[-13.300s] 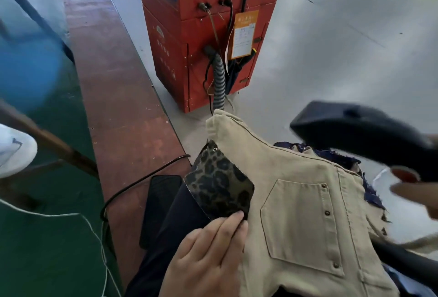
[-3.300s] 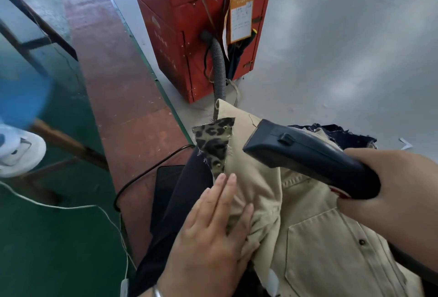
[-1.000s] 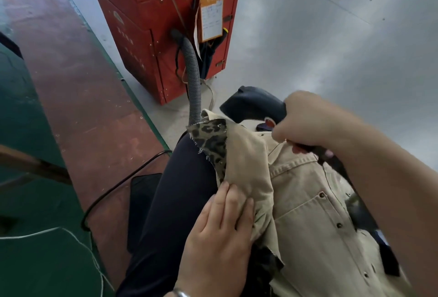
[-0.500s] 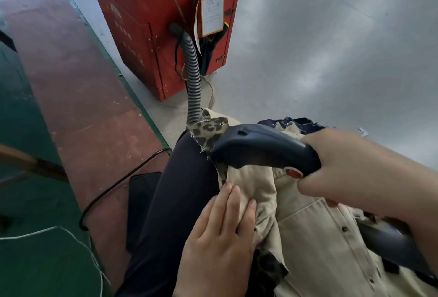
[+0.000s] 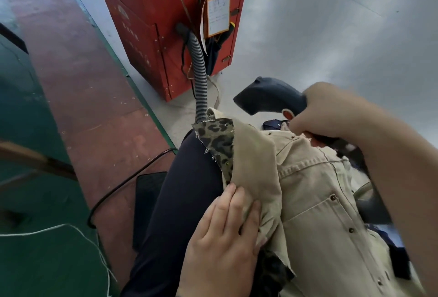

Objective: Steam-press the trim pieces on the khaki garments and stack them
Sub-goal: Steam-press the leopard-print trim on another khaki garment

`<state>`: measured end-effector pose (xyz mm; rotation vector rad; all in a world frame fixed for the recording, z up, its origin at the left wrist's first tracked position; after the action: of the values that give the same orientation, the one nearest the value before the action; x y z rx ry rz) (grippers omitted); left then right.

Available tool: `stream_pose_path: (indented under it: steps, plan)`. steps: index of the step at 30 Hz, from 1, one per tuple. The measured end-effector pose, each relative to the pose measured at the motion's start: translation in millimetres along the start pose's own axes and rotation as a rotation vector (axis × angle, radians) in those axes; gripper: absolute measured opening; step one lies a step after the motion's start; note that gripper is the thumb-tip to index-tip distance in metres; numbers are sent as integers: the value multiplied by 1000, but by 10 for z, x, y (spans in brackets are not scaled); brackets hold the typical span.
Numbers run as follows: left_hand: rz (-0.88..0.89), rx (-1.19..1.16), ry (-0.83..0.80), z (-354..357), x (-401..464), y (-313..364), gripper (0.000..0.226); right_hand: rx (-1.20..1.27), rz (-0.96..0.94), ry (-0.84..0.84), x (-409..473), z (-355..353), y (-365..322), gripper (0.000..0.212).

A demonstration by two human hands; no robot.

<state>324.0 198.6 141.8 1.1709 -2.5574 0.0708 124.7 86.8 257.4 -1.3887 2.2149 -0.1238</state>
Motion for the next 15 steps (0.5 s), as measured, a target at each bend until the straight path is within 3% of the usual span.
stream_pose_path:
  steps: [4,9,15]
  plan:
    - [-26,14,3,26,-35,20,37,22,-70,0,-507,-150,91,11]
    - [-52,10,66,40,3,50,29,-275,-95,-94,-767,103,154,14]
    - [-69,0,-20,93,-25,28,41,-211,-52,-111,-651,174,121,15]
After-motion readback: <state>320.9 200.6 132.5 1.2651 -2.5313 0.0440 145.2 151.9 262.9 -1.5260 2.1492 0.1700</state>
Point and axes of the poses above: each hand's wrist, its own x-axis towards the middle knuckle, its own z-axis out of the palm, y = z × x, the point moved 2 cm from there along x, towards the middle knuckle, and after that the axes turned 2 degrees about x, right-handed, at the moved point
